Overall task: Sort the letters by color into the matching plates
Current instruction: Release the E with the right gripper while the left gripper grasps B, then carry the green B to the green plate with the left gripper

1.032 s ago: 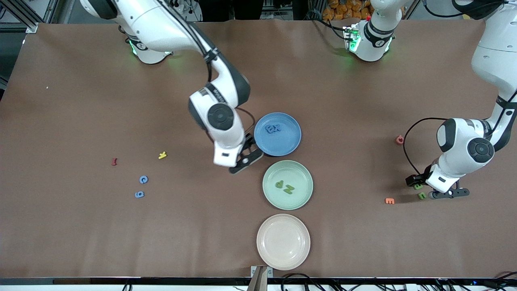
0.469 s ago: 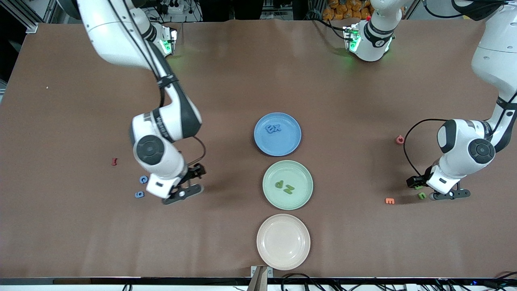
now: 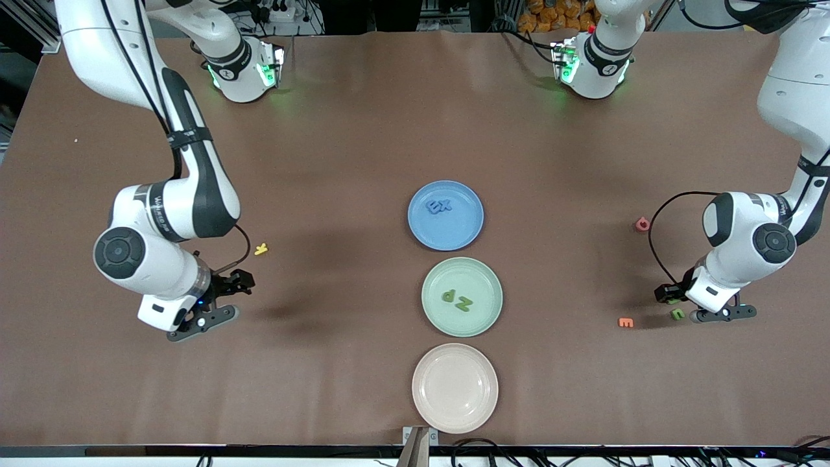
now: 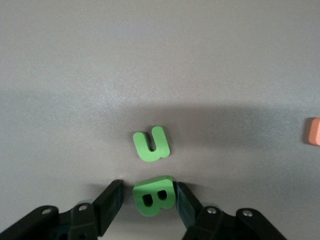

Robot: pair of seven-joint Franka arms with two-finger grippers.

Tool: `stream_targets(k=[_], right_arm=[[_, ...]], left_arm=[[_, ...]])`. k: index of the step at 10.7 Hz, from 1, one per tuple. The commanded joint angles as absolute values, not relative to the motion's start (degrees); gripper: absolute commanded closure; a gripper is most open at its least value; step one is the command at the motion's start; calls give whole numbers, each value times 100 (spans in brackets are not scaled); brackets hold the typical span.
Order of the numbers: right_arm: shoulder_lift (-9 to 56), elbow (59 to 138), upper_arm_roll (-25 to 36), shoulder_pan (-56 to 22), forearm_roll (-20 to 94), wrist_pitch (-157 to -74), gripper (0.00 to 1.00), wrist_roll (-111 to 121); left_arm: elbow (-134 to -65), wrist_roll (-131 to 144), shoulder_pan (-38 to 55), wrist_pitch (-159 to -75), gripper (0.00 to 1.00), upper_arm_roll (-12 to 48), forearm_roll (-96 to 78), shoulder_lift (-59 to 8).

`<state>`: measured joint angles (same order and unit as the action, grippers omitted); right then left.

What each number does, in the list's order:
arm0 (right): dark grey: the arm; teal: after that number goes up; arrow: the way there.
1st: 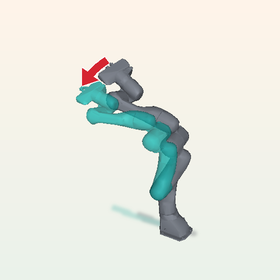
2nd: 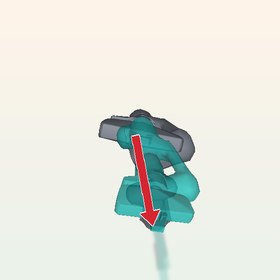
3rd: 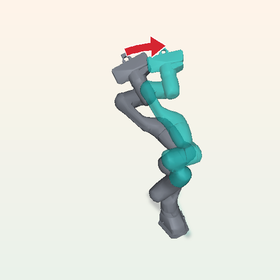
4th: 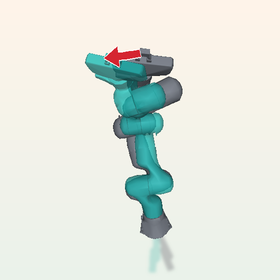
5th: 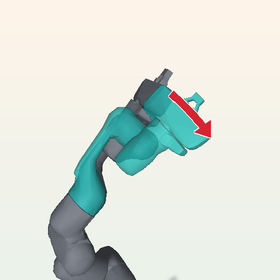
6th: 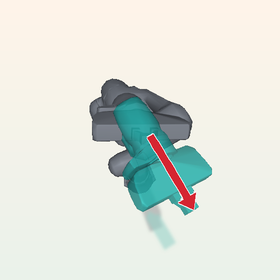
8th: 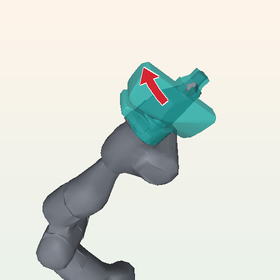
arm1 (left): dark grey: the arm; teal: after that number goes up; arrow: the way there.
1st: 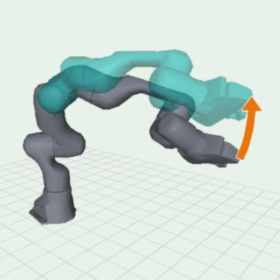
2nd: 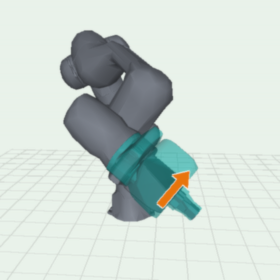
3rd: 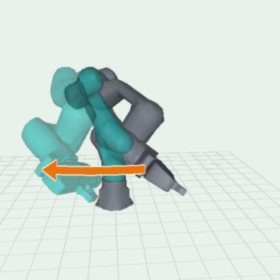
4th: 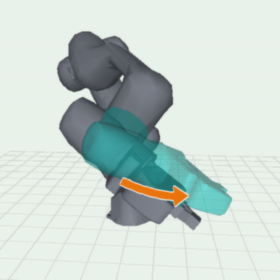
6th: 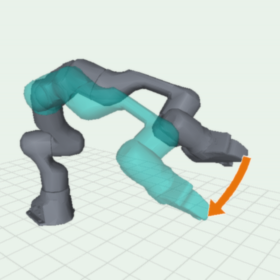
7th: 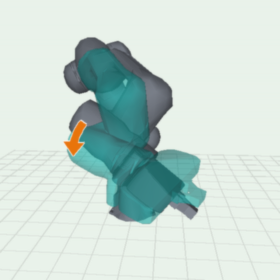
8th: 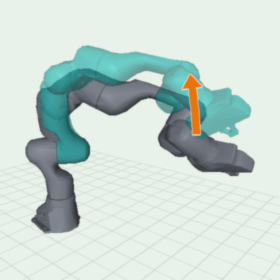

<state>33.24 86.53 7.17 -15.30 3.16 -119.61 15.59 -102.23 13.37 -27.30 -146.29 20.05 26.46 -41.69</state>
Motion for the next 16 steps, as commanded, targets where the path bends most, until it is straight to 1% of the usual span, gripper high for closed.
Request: stream_targets(k=[1,3,4,5,8,9,10,11,13,15,16], right_arm=[[2972,9437,598,-1196,525,-12530,0,1652],[2839,10087,598,-1011,825,-13259,0,1644],[2813,10325,598,-950,948,-13489,0,1644],[2804,10475,598,-888,984,-13630,0,1644],[2874,10704,598,-739,993,-13667,0,1644],[2891,10766,598,-712,993,-13728,0,1644],[2953,10871,598,-712,993,-13963,0,1644],[3084,10933,598,-712,984,-14209,0,1652],[3190,10951,598,-712,993,-14317,0,1652],[3331,10951,598,-764,1019,-14413,0,1635],[3401,10951,598,-808,1020,-14518,0,1591]], left_arm=[[-10046,1318,-2725,-14757,65,2021,2830,-4421],[-10046,1327,-2725,-14757,87,2021,2821,-4412],[-10046,1327,-2725,-14757,99,2021,2821,-4412],[-10046,1327,-2725,-14757,100,2021,2830,-4412],[-10063,1388,-2629,-14678,100,2100,2813,-4290],[-10063,1432,-2437,-14469,100,2101,2691,-4202],[-10046,1650,-2234,-14101,100,2153,2585,-4018],[-10037,1844,-2050,-13828,100,2240,2549,-3869],[-10028,2204,-1690,-13406,100,2529,2523,-3613],[-9993,3002,-1172,-13141,100,2802,2531,-3499],[-10002,3258,-847,-13140,100,2891,2531,-3472]])
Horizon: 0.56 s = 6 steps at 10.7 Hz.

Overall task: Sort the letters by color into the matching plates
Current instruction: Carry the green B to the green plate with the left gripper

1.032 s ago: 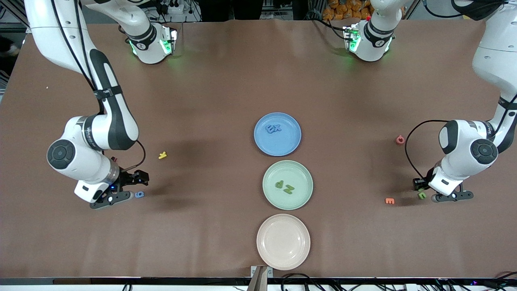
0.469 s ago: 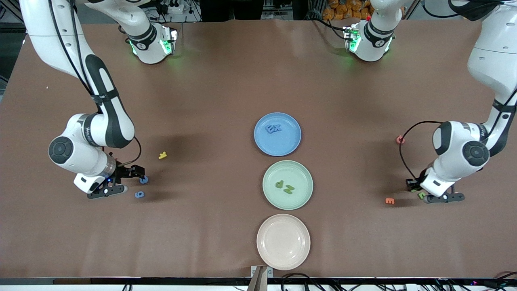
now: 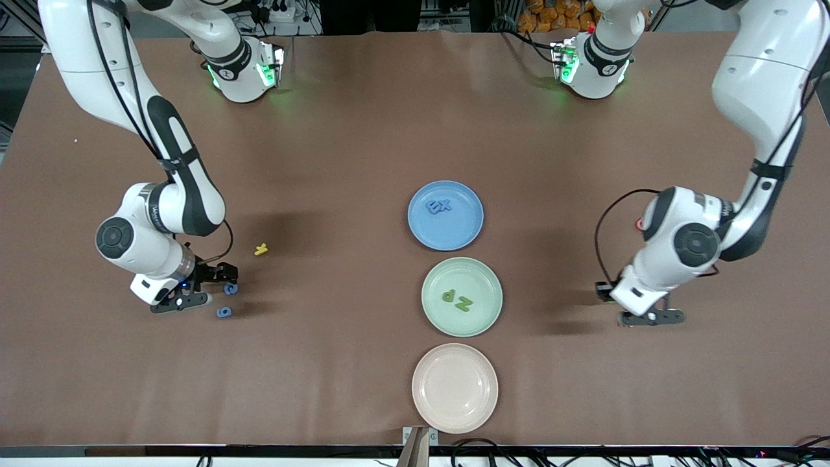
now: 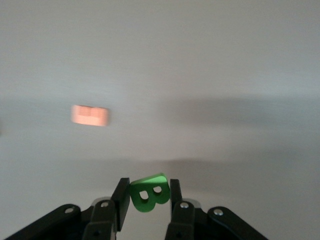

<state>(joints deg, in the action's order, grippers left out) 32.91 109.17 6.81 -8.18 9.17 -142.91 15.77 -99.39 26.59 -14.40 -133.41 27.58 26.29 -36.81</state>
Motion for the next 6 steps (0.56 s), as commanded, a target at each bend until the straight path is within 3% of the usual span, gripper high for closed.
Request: stream_targets(k=[1,4,5,6], right_arm=[[3541,10942,598,-869,1028,-14746,0,1573],[3621,10951,598,-949,1028,-14862,0,1573],[3621,10951,606,-958,1020,-14862,4,1582],[3621,10960,606,-967,1011,-14862,16,1617]], left_arm=[[-9967,3791,-417,-13140,100,2926,2575,-3472],[-9468,4051,252,-13175,100,2927,2523,-3743],[-9196,4234,542,-13184,100,2927,2522,-3918],[-8976,4376,806,-13210,100,2892,2549,-4085]])
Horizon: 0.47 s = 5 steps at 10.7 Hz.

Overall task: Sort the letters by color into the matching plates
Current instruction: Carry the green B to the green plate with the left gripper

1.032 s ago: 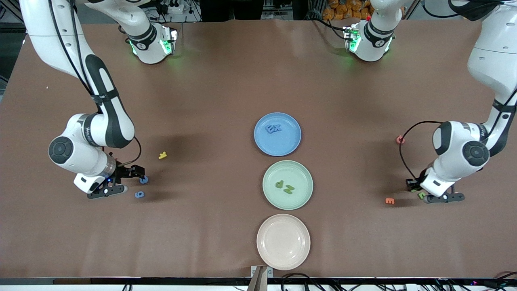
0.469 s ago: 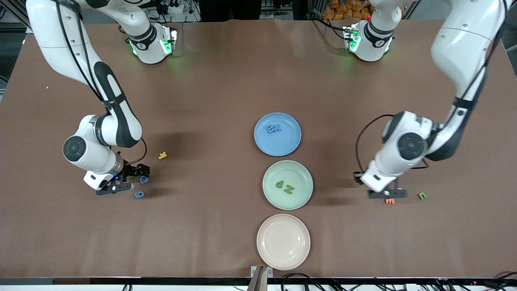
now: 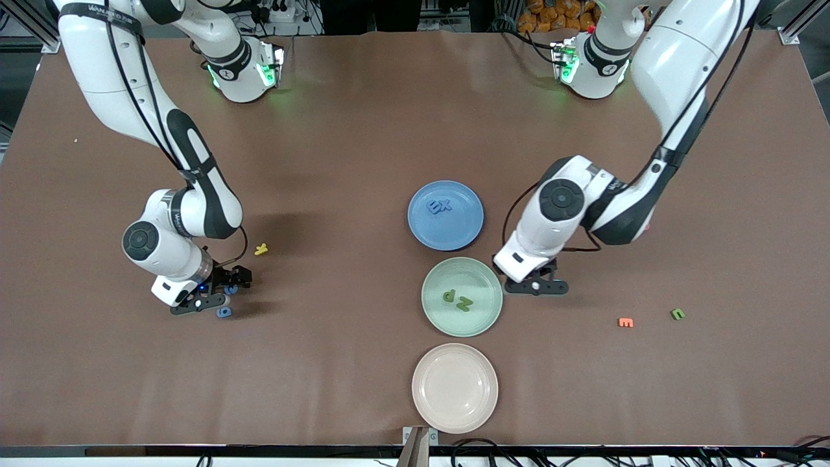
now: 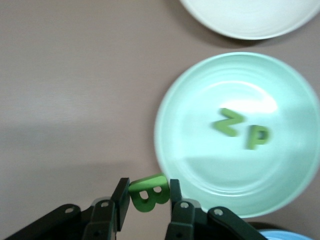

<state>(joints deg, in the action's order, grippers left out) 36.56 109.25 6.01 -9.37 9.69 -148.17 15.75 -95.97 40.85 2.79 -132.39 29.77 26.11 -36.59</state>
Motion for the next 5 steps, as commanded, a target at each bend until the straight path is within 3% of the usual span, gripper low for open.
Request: stream_targets(k=[1,2,3,4,5], right_arm=[[3586,10977,606,-967,1011,-14854,20,1652],[3569,11021,606,-958,1011,-14862,23,1652],[3542,11030,606,-949,1011,-14862,25,1661],[3533,11030,606,-941,1011,-14871,28,1661],[3533,11030,606,-940,1011,-14888,31,1661]], left_arm=[[-8843,4455,1061,-13245,100,2752,2566,-4157],[-8824,4430,1185,-13358,100,2603,2566,-4209],[-8816,4447,1230,-13533,82,2575,2566,-4280],[-8755,4447,1239,-13605,52,2566,2566,-4332],[-8719,4369,1222,-13614,1,2566,2575,-4342]])
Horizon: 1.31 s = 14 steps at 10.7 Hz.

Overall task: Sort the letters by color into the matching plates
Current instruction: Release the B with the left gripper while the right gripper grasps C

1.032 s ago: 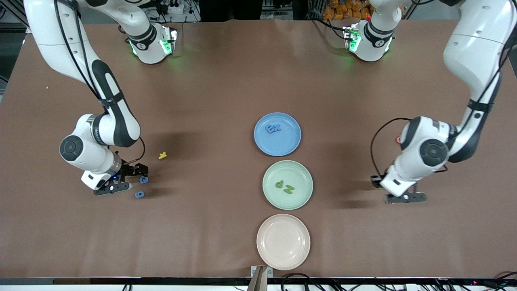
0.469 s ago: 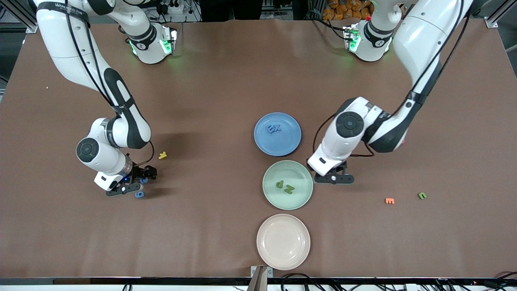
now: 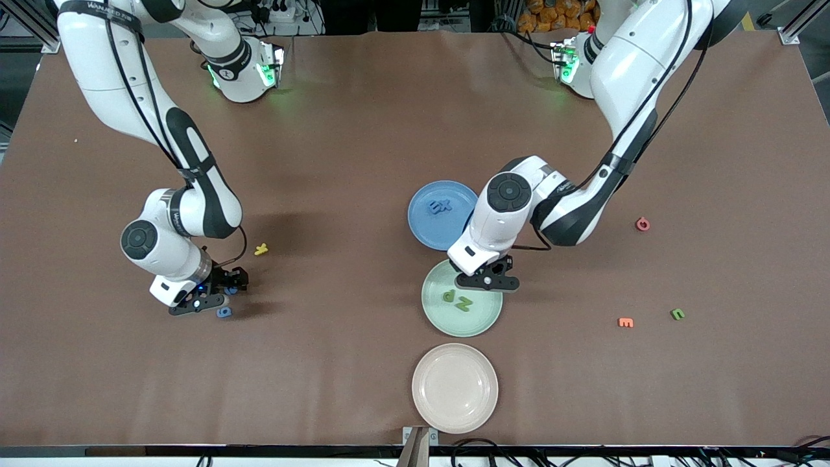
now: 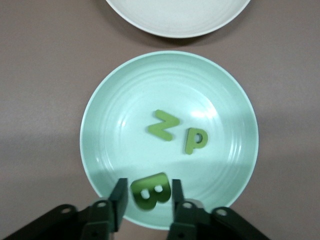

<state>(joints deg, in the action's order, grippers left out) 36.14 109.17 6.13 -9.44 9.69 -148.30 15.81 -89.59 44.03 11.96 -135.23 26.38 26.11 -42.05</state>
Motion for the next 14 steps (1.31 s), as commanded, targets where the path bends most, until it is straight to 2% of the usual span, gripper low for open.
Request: stream_targets(k=[1,3,5,8,11,12,14], right_arm=[[3542,11030,606,-932,1011,-14950,34,1661],[3542,11030,606,-940,1011,-14968,42,1652],[3551,11030,606,-940,1011,-14977,47,1661],[3560,11030,606,-958,1011,-15012,56,1661],[3568,11030,606,-958,1011,-15012,62,1661],[3577,11030,606,-958,1011,-15012,64,1661],[3586,11030,606,-967,1011,-15020,65,1661]], left_arm=[[-8675,4377,1230,-13614,0,2558,2593,-4316],[-8666,4351,1064,-13605,0,2558,2601,-4185],[-8762,3146,154,-13475,0,2767,2550,-3965],[-8824,1701,-798,-12606,0,3041,2558,-3745],[-9735,1265,-1781,-12498,0,3058,2575,-3245],[-10139,1274,-2184,-12689,0,3076,2549,-3043],[-10817,1248,-3107,-13592,0,3234,2549,-2927]])
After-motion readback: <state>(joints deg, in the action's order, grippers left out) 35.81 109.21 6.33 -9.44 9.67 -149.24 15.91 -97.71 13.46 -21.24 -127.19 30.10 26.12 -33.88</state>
